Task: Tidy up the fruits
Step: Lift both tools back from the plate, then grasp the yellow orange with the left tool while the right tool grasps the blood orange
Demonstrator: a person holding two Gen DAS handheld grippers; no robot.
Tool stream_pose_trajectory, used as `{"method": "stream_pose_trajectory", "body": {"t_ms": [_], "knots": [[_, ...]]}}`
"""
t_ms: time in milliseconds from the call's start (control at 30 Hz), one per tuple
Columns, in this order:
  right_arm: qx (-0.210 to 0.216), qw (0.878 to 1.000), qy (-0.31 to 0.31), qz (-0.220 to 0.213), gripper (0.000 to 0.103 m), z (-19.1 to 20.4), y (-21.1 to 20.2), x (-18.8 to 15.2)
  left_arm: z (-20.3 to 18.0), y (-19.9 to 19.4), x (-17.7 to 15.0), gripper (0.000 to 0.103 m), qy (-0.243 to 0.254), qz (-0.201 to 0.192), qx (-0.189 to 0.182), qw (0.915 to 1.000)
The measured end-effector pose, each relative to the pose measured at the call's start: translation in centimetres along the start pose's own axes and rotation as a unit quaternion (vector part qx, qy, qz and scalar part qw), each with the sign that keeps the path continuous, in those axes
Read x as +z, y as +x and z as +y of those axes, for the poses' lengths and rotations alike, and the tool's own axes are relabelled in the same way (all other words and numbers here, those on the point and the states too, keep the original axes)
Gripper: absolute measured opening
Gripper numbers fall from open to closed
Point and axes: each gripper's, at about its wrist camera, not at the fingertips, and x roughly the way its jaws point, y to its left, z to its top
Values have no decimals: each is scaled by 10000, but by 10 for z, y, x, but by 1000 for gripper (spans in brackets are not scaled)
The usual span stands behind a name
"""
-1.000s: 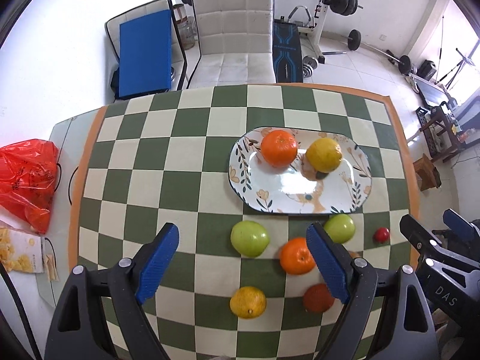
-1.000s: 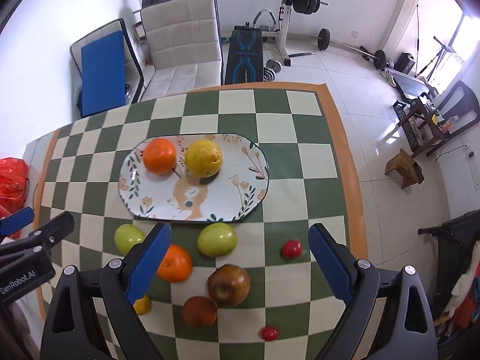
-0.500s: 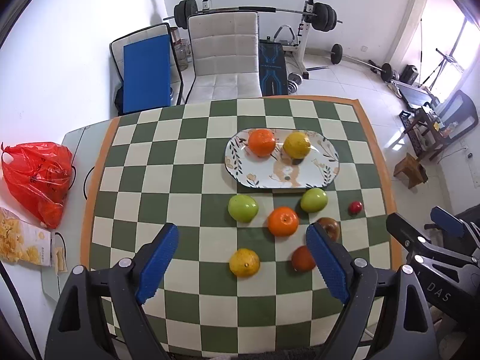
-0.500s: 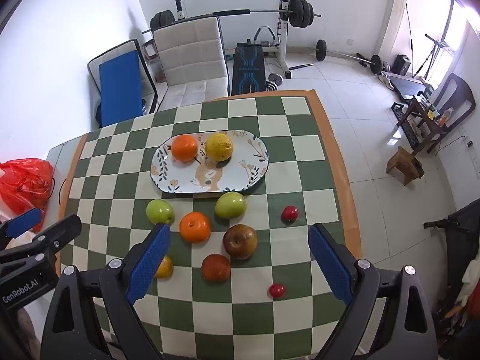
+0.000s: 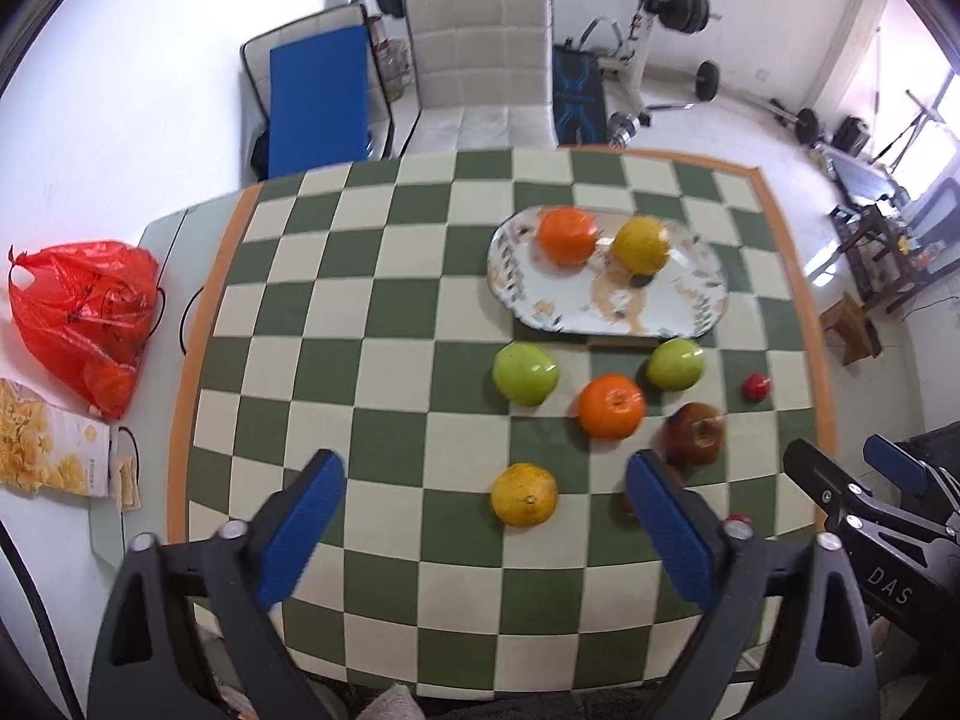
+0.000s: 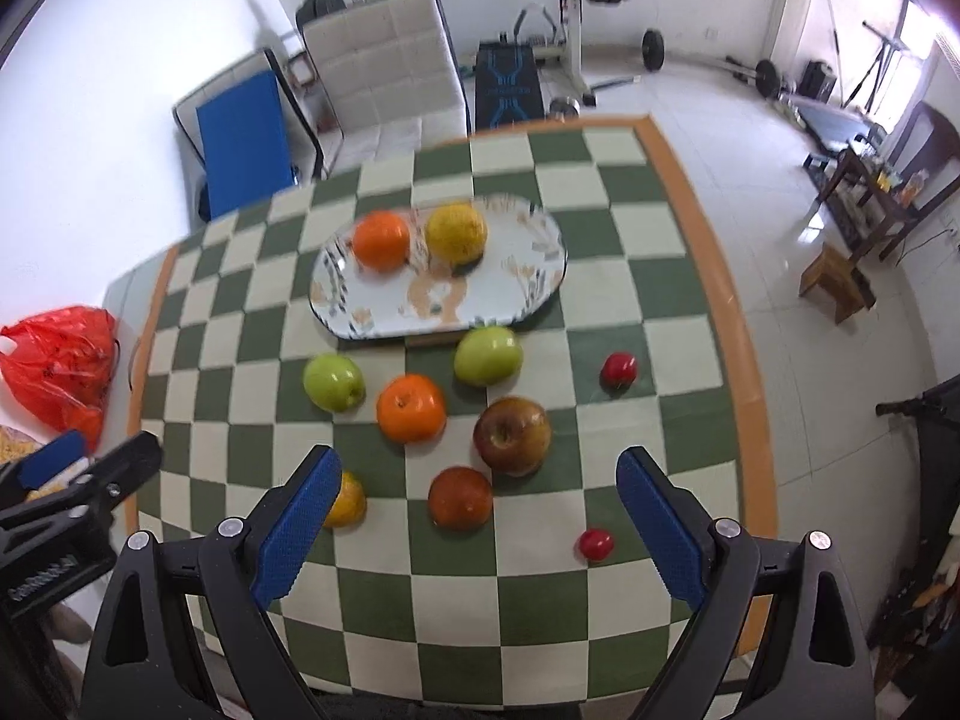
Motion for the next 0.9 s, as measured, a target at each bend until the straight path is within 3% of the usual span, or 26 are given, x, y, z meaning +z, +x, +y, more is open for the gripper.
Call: {"method": "stream_pose_trajectory", "body": {"t_ms": [200, 267, 433, 767, 800, 833, 900], "knots": [[-17, 9937, -233, 1099, 94, 6, 110, -17, 10, 70, -8, 99, -191, 772, 202, 9966], [65, 9900, -215, 1391, 87, 8, 140, -26, 12, 91, -13, 98, -254, 1046, 200, 9940], [243, 9823, -193, 1846, 57, 15, 191, -44, 4, 136, -26, 98, -109, 1657, 195, 9859], [175, 9793, -272, 1996, 56, -5, 184, -75, -30, 195, -38, 98, 369, 2408, -13, 9699], [175, 9786, -232, 2038, 56, -8, 186, -77, -33, 198, -39, 94, 414, 2425, -35, 9693], [187, 9780, -171, 2069, 56, -11, 188, -79, -36, 201, -40, 76, 476, 2400, -65, 9696], [298, 9779, 48, 2068, 57, -17, 191, -82, -44, 203, -44, 56, 647, 2407, -88, 9684]]}}
